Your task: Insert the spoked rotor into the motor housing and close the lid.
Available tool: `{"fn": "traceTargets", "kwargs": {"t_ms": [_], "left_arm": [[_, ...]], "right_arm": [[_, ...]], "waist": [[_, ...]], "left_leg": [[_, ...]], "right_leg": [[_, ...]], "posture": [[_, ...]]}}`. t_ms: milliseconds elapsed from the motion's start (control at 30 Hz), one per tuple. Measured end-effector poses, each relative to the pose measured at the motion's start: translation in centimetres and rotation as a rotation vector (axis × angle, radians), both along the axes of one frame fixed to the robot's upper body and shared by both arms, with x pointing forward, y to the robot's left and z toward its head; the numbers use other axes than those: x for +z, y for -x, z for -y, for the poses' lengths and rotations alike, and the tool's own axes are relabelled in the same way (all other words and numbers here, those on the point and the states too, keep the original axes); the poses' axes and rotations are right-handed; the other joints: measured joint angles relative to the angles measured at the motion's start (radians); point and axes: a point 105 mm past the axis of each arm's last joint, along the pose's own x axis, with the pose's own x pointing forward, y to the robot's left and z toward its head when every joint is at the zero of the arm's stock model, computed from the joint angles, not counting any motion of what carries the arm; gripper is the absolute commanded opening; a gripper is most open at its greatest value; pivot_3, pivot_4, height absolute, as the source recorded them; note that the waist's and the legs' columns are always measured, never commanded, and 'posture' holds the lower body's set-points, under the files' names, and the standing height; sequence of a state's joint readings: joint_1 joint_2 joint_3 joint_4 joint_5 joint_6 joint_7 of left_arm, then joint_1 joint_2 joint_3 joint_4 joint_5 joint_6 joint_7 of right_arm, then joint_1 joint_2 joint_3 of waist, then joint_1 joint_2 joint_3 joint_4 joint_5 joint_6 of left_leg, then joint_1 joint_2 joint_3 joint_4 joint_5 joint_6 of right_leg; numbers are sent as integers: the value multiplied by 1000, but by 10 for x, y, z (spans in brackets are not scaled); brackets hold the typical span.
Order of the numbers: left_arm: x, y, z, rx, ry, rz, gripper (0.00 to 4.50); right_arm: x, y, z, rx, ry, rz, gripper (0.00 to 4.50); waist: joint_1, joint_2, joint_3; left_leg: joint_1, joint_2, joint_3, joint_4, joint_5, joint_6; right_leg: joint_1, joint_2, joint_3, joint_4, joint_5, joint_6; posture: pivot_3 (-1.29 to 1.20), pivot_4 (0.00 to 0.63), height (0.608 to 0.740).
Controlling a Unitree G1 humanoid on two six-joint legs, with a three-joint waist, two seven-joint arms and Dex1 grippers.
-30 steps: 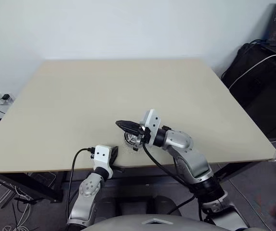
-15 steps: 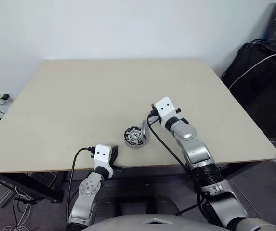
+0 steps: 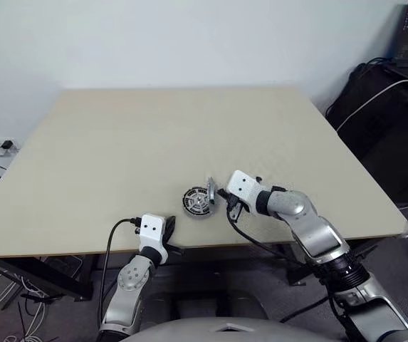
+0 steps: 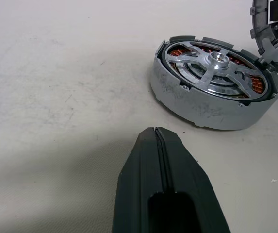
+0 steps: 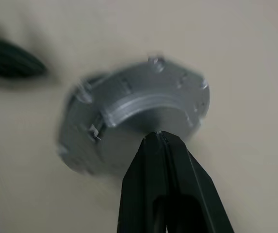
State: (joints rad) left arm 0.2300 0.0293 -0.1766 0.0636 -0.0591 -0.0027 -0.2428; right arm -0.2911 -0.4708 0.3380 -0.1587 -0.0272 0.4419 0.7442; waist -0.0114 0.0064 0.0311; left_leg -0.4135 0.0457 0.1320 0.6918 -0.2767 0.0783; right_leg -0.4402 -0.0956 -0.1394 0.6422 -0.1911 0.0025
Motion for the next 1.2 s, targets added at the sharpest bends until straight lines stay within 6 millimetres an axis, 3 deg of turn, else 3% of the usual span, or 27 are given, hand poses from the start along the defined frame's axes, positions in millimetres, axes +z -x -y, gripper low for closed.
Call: {"fn": "traceTargets", "kwargs": {"t_ms": [233,667,1200], "left_arm": [[-1,1,0,1,-1,-6,0],[-2,3,-2,3,-3,-9,0],[1,2,-2,5,-3,-4,0]], "right_arm": [[14,4,-15,42,-162,-29,30],[0,-13,-20,-58,-199,-64,30],[-47,-21,-41,-104,-150,-192,30]], "waist": [[1,0,0],[0,0,0],[-1,0,0]], "left_leg": [[-1,0,0,0,0,0],[0,0,0,0,0,0],[0,0,1,0,0,0]], "right_leg": [[0,0,0,-1,0,0],[0,0,0,0,0,0],[0,3,0,1,0,0]], "posture": [[0,0,740],[0,0,740],[0,0,740]]}}
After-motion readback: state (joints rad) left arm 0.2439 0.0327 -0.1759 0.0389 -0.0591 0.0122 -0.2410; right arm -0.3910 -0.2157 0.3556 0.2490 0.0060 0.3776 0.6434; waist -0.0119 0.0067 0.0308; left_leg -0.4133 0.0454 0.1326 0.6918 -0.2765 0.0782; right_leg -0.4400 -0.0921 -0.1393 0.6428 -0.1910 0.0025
